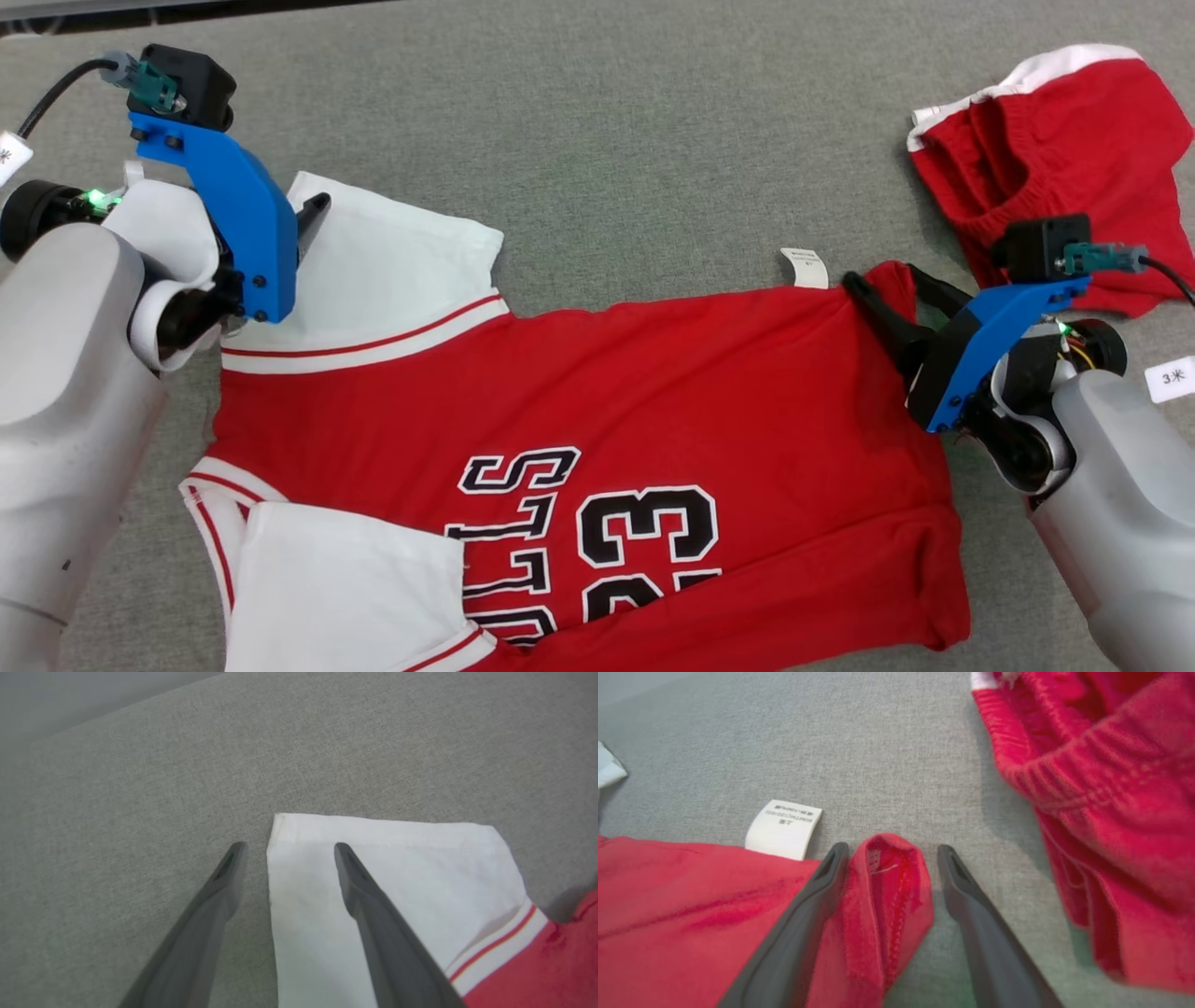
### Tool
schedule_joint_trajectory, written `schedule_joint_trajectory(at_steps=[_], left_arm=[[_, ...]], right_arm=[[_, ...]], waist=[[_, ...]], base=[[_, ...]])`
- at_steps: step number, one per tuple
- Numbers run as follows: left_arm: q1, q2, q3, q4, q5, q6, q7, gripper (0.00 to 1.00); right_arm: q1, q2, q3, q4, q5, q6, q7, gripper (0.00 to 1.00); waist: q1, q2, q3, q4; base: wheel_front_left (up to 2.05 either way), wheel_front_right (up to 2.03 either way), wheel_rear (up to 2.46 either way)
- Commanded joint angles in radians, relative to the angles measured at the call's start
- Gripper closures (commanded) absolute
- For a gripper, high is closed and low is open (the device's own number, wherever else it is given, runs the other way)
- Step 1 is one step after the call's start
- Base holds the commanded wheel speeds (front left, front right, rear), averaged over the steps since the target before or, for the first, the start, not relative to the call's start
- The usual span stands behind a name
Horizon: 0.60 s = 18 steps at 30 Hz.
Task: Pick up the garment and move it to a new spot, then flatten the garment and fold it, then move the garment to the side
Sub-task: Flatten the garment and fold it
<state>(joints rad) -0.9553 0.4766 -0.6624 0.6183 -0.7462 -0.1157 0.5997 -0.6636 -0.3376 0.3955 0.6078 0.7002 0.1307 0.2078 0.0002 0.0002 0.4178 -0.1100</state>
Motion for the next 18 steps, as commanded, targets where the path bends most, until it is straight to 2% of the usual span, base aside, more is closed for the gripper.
schedule_joint_trajectory(at_steps=[1, 4, 7, 8, 9, 10, 12, 13, 14, 15, 16, 18], left_arm=[[-0.034, -0.001, -0.008, 0.044, 0.005, -0.007, -0.004, 0.00], [-0.062, -0.009, -0.021, 0.106, 0.001, -0.010, -0.001, 0.00], [-0.084, -0.014, -0.038, 0.155, -0.001, -0.015, -0.003, 0.00], [-0.089, -0.016, -0.042, 0.169, -0.007, -0.016, -0.003, 0.00], [-0.091, -0.020, -0.049, 0.181, -0.013, -0.016, 0.004, 0.00], [-0.091, -0.020, -0.049, 0.181, -0.013, -0.016, 0.004, 0.00], [-0.091, -0.028, -0.071, 0.192, -0.031, -0.017, 0.025, 0.00], [-0.091, -0.028, -0.084, 0.188, -0.041, -0.018, 0.032, 0.00], [-0.093, -0.025, -0.092, 0.184, -0.051, -0.018, 0.034, 0.12], [-0.096, -0.020, -0.100, 0.182, -0.060, -0.018, 0.032, 0.65], [-0.100, -0.014, -0.110, 0.180, -0.065, -0.018, 0.028, 1.00], [-0.109, -0.002, -0.124, 0.179, -0.072, -0.015, 0.012, 1.00]], right_arm=[[-0.011, 0.011, 0.039, 0.020, 0.019, 0.000, 0.003, 0.00], [-0.020, 0.010, 0.097, 0.025, 0.054, 0.000, 0.006, 0.00], [-0.024, 0.000, 0.151, 0.018, 0.090, 0.001, 0.006, 0.09], [-0.025, -0.003, 0.168, 0.016, 0.103, 0.001, 0.004, 0.16], [-0.025, -0.007, 0.184, 0.015, 0.115, 0.001, 0.007, 0.27], [-0.025, -0.007, 0.184, 0.015, 0.115, 0.001, 0.007, 0.27], [-0.027, -0.011, 0.217, 0.008, 0.143, 0.001, 0.010, 0.37], [-0.028, -0.016, 0.231, 0.005, 0.155, 0.001, 0.009, 0.52], [-0.030, -0.022, 0.244, 0.004, 0.165, 0.001, 0.005, 0.58], [-0.033, -0.028, 0.254, 0.005, 0.173, 0.001, -0.002, 0.84], [-0.038, -0.033, 0.263, 0.006, 0.180, 0.001, -0.011, 1.00], [-0.052, -0.043, 0.274, 0.013, 0.188, 0.000, -0.039, 1.00]], waist=[[-0.0002, -0.0002, 0.014, -0.011], [-0.0002, -0.0002, 0.029, -0.029], [-0.0002, -0.0002, 0.036, -0.042], [-0.0002, -0.0002, 0.038, -0.046], [-0.0002, -0.0002, 0.039, -0.048], [-0.0002, -0.0002, 0.039, -0.048], [-0.0002, -0.0002, 0.040, -0.051], [-0.0002, -0.0002, 0.040, -0.052], [-0.0002, -0.0002, 0.041, -0.053], [-0.0002, -0.0002, 0.041, -0.053], [-0.0002, -0.0002, 0.041, -0.052], [-0.0002, -0.0002, 0.041, -0.051]], base=[[0.00, 0.00, 0.00], [0.00, 0.00, 0.00], [0.00, 0.00, 0.00], [0.00, 0.00, 0.00], [0.00, 0.00, 0.00], [0.00, 0.00, 0.00], [0.00, 0.00, 0.00], [0.00, 0.00, 0.00], [0.00, 0.00, 0.00], [0.00, 0.00, 0.00], [0.00, 0.00, 0.00], [0.00, 0.00, 0.00]])
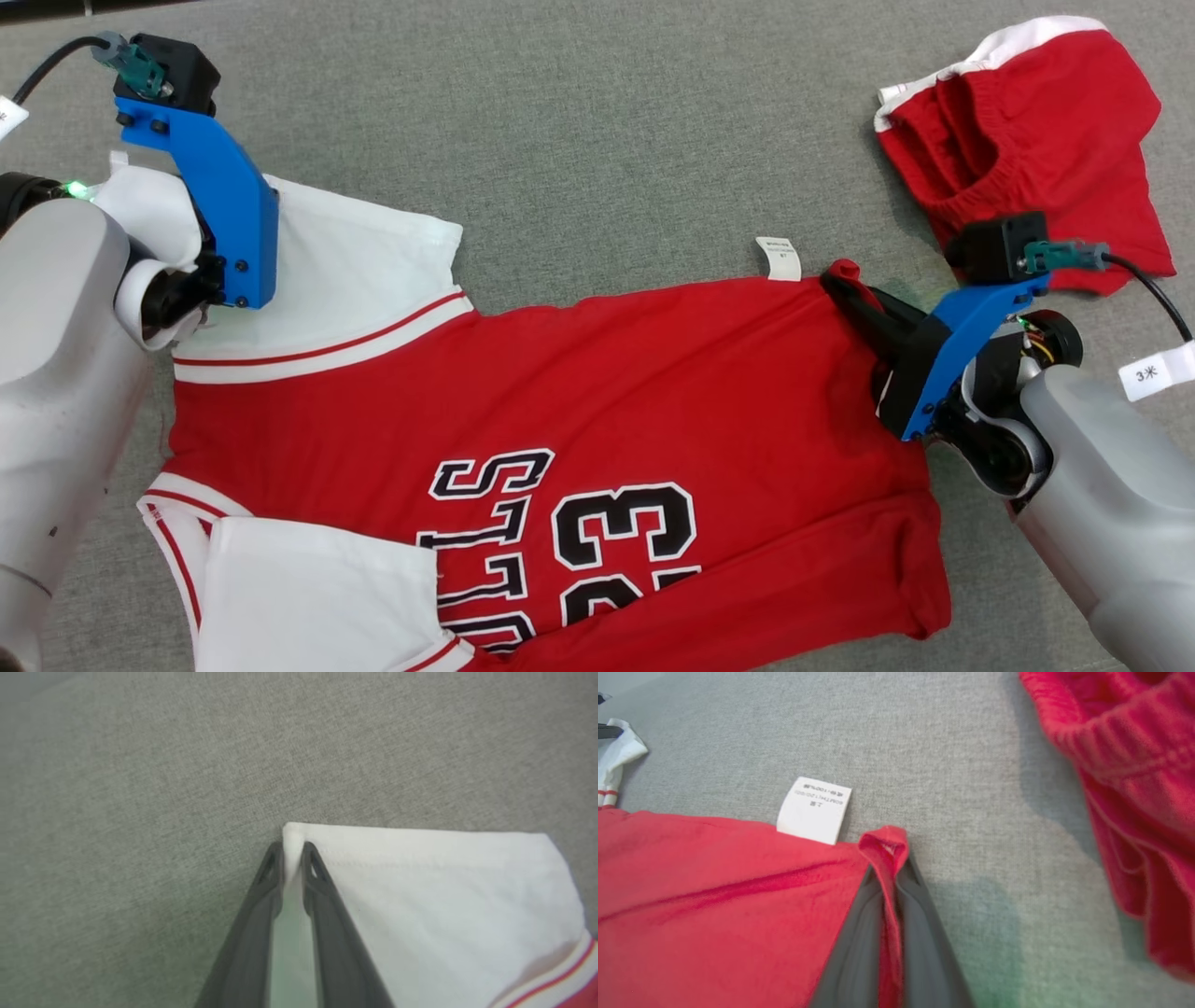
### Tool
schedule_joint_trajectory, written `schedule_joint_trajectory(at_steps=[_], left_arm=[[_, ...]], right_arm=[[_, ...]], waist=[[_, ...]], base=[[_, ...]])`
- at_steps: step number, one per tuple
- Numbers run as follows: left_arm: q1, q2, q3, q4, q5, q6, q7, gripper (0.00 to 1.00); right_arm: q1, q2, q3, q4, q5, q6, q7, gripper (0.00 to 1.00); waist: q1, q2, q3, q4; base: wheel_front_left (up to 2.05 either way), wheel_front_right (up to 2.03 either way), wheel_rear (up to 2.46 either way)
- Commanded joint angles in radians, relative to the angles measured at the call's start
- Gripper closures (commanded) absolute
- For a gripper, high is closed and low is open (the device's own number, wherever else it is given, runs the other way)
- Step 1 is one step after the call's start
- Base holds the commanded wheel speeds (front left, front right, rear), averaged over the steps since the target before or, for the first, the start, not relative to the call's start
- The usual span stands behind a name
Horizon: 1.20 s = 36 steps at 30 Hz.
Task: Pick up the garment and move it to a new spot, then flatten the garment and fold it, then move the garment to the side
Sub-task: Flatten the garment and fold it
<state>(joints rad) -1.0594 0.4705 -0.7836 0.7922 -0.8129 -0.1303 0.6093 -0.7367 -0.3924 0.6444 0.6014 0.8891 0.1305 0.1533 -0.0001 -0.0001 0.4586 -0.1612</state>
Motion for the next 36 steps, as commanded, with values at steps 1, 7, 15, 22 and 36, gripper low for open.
schedule_joint_trajectory(at_steps=[1, 7, 15, 22, 36], left_arm=[[-0.009, 0.009, -0.007, 0.008, -0.008, 0.000, -0.008, 1.00], [-0.042, 0.039, -0.051, 0.044, 0.018, 0.000, -0.064, 1.00], [-0.020, 0.038, -0.073, 0.071, -0.020, 0.000, -0.124, 1.00], [0.023, 0.043, -0.104, 0.034, -0.084, 0.001, -0.150, 1.00], [0.153, 0.165, -0.195, -0.229, -0.294, 0.000, -0.033, 1.00]], right_arm=[[0.012, 0.008, 0.023, 0.026, 0.002, 0.000, -0.009, 1.00], [-0.036, 0.009, -0.009, 0.080, 0.000, 0.000, -0.170, 1.00], [-0.039, 0.027, -0.021, 0.181, 0.017, 0.000, -0.270, 1.00], [-0.012, 0.037, -0.018, 0.233, 0.033, 0.000, -0.315, 1.00], [0.092, -0.030, 0.047, 0.215, 0.084, 0.000, -0.336, 1.00]], waist=[[0.0001, 0.0001, -0.001, 0.002], [0.0001, 0.0001, -0.020, 0.017], [0.0001, 0.0001, -0.084, 0.050], [0.0001, 0.0001, -0.159, 0.075], [0.0001, 0.0001, -0.307, 0.129]], base=[[0.00, 0.00, 0.00], [0.00, 0.00, 0.00], [0.00, 0.00, 0.00], [0.00, 0.00, 0.00], [0.00, 0.00, 0.00]])
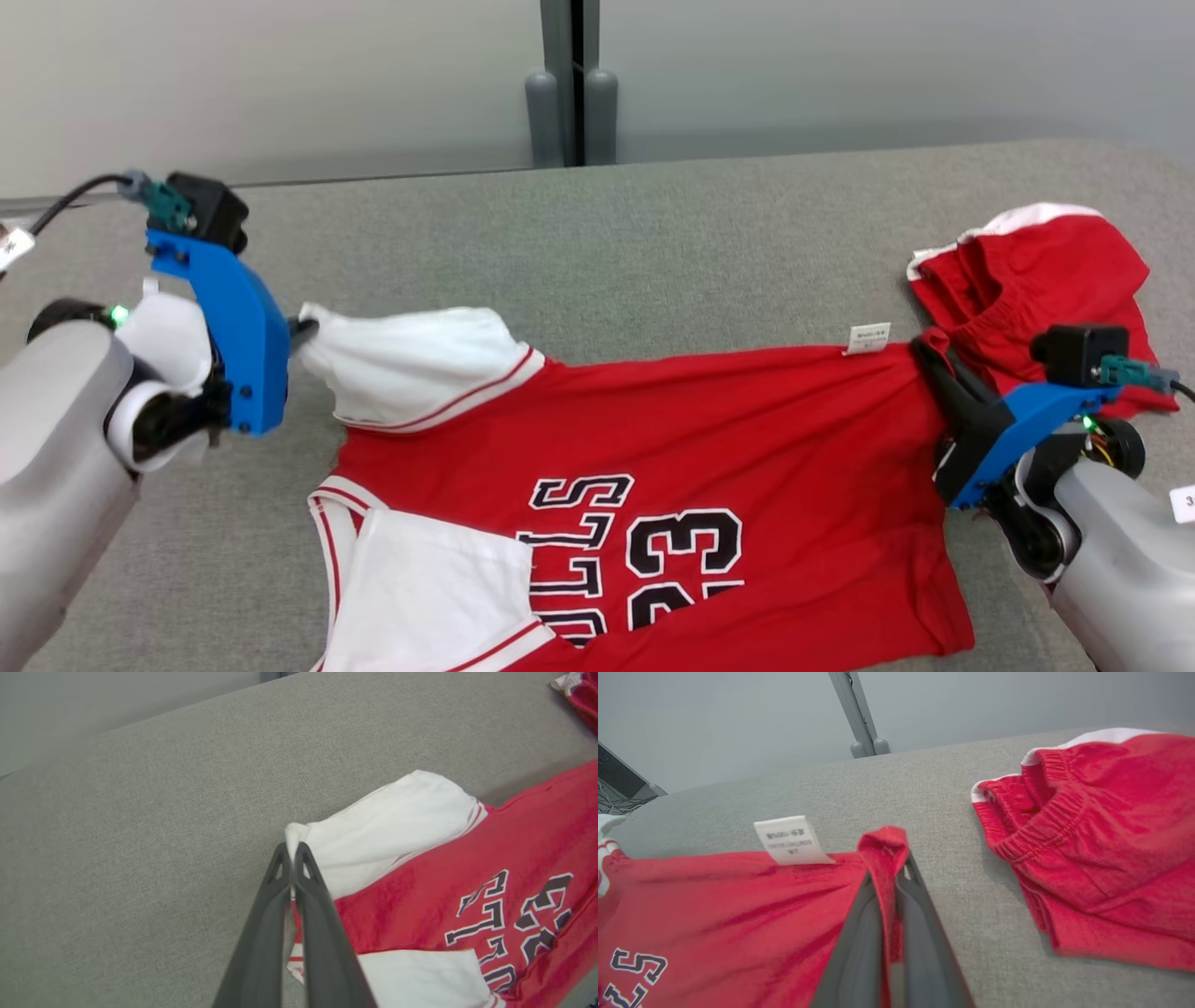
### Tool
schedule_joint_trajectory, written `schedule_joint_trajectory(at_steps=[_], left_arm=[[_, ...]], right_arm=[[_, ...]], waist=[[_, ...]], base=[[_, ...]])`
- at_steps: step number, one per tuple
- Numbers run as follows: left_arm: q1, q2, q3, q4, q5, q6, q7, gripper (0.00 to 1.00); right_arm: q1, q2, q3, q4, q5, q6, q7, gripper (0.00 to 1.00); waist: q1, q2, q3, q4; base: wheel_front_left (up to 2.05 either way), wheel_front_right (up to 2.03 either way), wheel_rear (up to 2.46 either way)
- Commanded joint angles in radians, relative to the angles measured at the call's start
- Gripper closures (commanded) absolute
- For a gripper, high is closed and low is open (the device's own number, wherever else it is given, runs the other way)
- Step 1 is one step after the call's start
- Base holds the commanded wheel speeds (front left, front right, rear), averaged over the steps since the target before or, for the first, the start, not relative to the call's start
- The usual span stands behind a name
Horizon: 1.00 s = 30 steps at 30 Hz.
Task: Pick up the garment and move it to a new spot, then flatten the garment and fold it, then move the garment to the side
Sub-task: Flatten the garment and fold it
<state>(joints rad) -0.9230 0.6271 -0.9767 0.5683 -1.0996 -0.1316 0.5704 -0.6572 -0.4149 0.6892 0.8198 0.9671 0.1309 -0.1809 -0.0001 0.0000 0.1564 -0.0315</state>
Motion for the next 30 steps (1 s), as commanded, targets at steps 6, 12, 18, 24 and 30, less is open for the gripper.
schedule_joint_trajectory(at_steps=[6, 12, 18, 24, 30], left_arm=[[0.089, 0.104, -0.033, -0.172, -0.106, 0.002, 0.129, 1.00], [0.150, 0.165, -0.048, -0.319, -0.196, 0.027, 0.244, 1.00], [0.208, 0.215, -0.066, -0.452, -0.247, 0.063, 0.306, 1.00], [0.264, 0.245, -0.076, -0.524, -0.288, 0.085, 0.316, 1.00], [0.304, 0.249, -0.086, -0.544, -0.300, 0.088, 0.305, 0.77]], right_arm=[[0.060, -0.050, 0.049, -0.028, 0.028, 0.000, 0.020, 1.00], [0.086, -0.084, 0.093, -0.037, 0.045, 0.000, 0.051, 1.00], [0.088, -0.103, 0.148, -0.039, 0.043, 0.000, 0.083, 1.00], [0.086, -0.118, 0.199, -0.048, 0.063, 0.000, 0.130, 0.89], [0.087, -0.132, 0.254, -0.054, 0.084, 0.000, 0.184, 0.47]], waist=[[0.0001, 0.0000, -0.042, 0.019], [0.0001, 0.0000, -0.056, 0.030], [0.0001, 0.0000, -0.053, 0.026], [0.0001, 0.0000, -0.053, 0.017], [0.0001, 0.0000, -0.052, 0.013]], base=[[0.00, 0.00, 0.00], [0.00, 0.00, 0.00], [0.00, 0.00, 0.00], [0.00, 0.00, 0.00], [0.00, 0.00, 0.00]])
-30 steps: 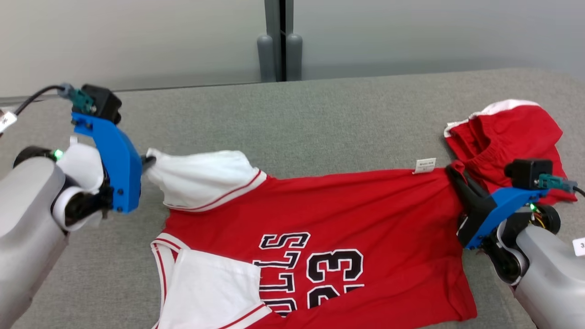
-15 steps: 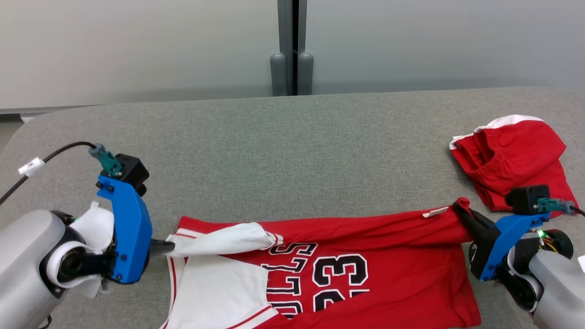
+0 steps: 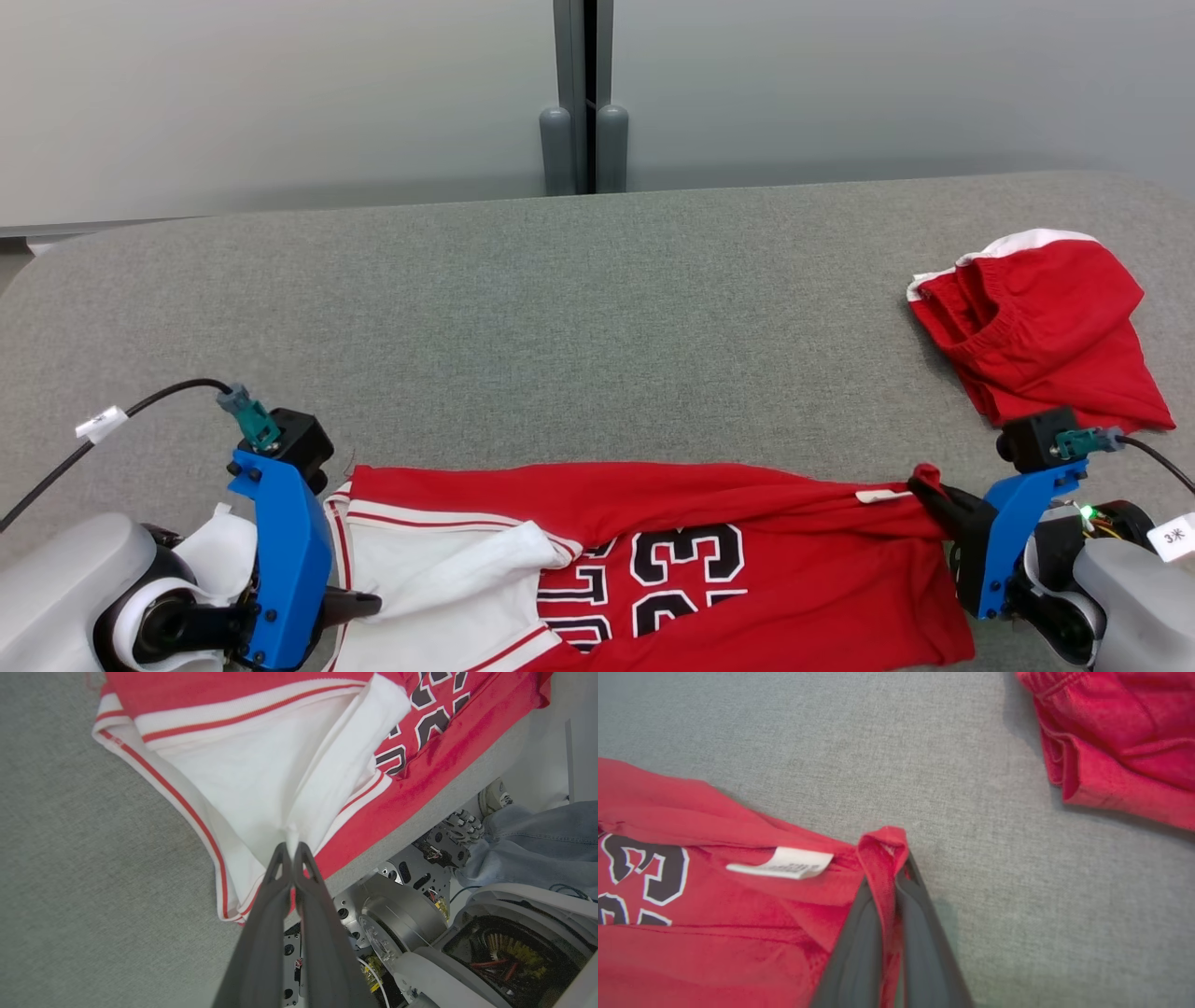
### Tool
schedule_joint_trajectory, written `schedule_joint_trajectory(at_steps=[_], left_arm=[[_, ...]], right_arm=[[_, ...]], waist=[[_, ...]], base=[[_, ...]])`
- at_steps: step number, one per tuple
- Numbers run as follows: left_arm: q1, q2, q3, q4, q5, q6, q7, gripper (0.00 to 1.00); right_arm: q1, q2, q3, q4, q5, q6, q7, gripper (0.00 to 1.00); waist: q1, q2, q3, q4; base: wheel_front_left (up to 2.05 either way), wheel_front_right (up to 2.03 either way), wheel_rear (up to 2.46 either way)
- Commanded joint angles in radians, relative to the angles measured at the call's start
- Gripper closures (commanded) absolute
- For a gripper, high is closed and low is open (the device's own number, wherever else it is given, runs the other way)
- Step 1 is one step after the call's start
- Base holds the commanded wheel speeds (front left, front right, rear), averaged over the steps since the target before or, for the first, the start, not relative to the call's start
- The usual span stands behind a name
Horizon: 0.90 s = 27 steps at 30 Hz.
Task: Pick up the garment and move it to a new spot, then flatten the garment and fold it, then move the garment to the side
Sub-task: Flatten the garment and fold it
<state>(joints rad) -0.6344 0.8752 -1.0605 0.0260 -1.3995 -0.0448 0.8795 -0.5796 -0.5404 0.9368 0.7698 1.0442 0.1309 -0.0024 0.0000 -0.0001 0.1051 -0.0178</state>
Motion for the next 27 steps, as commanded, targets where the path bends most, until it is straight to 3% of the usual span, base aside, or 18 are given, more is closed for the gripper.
schedule_joint_trajectory(at_steps=[1, 2, 8, 16, 22, 27], left_arm=[[0.018, -0.001, -0.002, 0.001, 0.004, 0.001, -0.012, 0.40], [0.022, -0.002, -0.003, 0.003, 0.005, 0.000, -0.014, 0.00], [0.033, 0.000, -0.003, 0.012, 0.010, -0.006, -0.028, 0.00], [0.049, 0.018, 0.035, 0.011, 0.032, -0.007, -0.127, 0.00], [0.069, 0.018, 0.080, 0.032, 0.114, 0.006, -0.315, 0.00], [0.099, -0.004, 0.130, 0.063, 0.191, 0.042, -0.528, 0.00]], right_arm=[[0.009, -0.009, 0.013, -0.005, 0.013, 0.000, 0.014, 0.17], [0.008, -0.012, 0.022, -0.005, 0.016, 0.000, 0.022, 0.00], [0.005, -0.034, 0.054, -0.016, 0.033, 0.000, 0.046, 0.00], [-0.004, -0.089, 0.032, -0.058, 0.062, 0.000, -0.024, 0.00], [0.002, -0.106, -0.006, -0.118, 0.073, 0.000, -0.125, 0.00], [0.016, -0.082, -0.062, -0.149, 0.054, 0.000, -0.229, 0.00]], waist=[[0.0000, 0.0001, -0.002, -0.001], [0.0000, 0.0001, -0.004, -0.001], [0.0000, 0.0001, -0.021, -0.002], [0.0000, 0.0001, -0.065, -0.005], [0.0000, 0.0001, -0.094, -0.007], [0.0000, 0.0001, -0.109, -0.006]], base=[[0.00, 0.00, 0.00], [0.00, 0.00, 0.00], [0.00, 0.00, 0.00], [0.00, 0.00, 0.00], [0.00, 0.00, 0.00], [0.00, 0.00, 0.00]])
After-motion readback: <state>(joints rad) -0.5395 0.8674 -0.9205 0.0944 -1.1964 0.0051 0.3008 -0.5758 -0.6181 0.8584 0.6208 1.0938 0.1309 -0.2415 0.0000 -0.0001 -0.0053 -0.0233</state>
